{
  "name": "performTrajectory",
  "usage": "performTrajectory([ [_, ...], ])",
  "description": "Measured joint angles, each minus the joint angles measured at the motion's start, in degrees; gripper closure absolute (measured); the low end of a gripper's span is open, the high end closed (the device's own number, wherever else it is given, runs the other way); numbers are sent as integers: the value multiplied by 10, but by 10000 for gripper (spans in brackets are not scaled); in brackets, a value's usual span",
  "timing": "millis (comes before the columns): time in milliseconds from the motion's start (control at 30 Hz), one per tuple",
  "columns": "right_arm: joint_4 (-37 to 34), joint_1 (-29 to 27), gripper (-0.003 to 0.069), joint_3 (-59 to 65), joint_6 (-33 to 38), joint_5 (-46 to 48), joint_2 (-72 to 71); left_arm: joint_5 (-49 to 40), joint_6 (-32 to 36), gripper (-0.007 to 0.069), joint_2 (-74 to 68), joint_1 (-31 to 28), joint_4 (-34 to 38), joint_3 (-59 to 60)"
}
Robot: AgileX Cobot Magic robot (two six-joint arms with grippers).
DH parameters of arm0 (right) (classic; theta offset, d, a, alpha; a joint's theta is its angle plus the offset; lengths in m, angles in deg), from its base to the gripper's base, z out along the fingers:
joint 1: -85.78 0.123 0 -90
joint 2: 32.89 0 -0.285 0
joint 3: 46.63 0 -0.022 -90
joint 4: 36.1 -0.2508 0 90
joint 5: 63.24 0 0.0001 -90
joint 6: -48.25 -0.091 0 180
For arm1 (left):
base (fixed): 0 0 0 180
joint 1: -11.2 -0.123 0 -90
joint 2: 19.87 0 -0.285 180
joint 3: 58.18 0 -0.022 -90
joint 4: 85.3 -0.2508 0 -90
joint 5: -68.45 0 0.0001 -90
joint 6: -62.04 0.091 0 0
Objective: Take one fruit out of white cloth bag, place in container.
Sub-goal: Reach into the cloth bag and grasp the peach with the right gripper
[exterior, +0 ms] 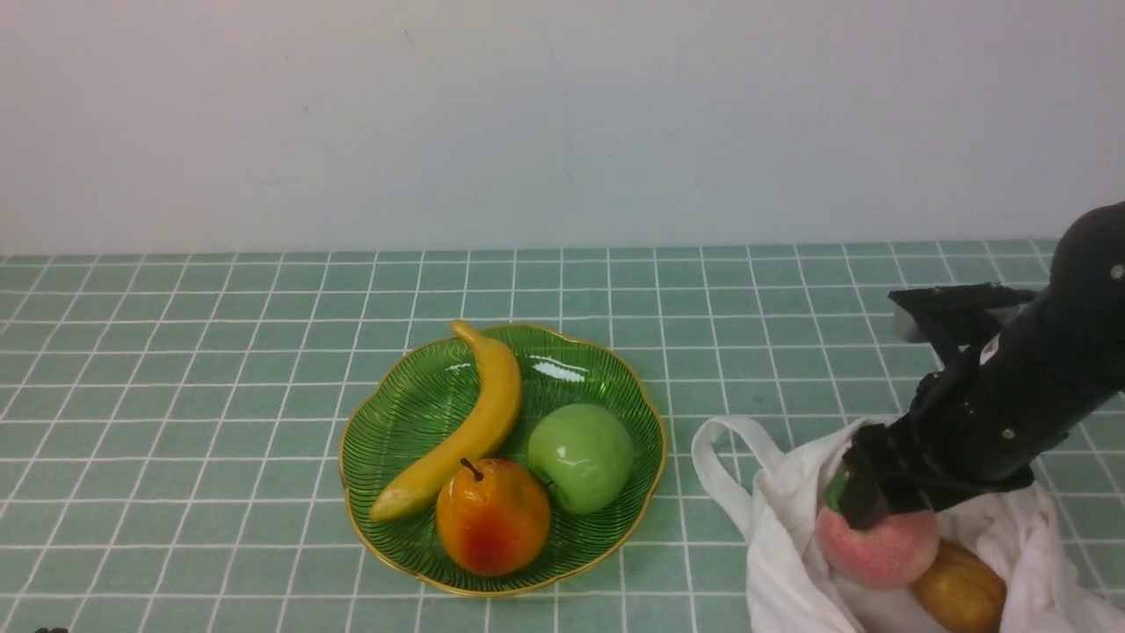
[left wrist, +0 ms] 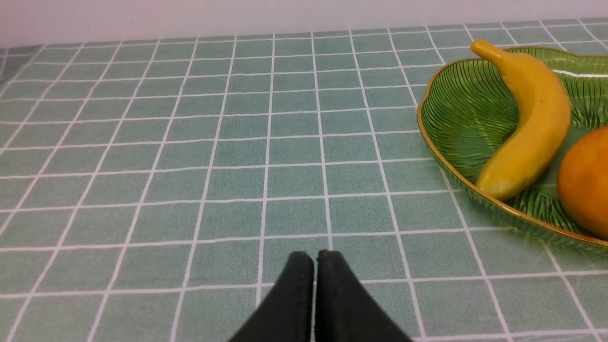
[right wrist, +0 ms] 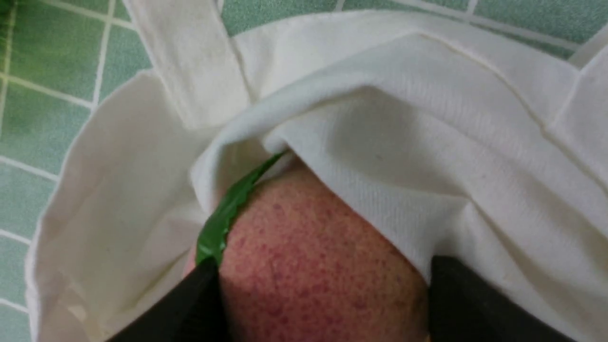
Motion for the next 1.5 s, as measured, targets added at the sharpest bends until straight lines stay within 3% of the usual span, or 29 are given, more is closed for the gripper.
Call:
performTrajectory([
  [200, -17, 0, 4, 0, -8, 65, -1, 0, 0, 632, 0, 0, 0, 0],
  [300, -22, 0, -13, 0, -13, 76, -10, 0, 0, 632, 0, 0, 0, 0],
  [967, -38, 0, 1, 2, -23, 40, -26, 0, 0, 632, 0, 0, 0, 0],
  [1500, -9, 0, 81, 2, -47, 28, 2, 0, 0, 632, 0, 0, 0, 0],
])
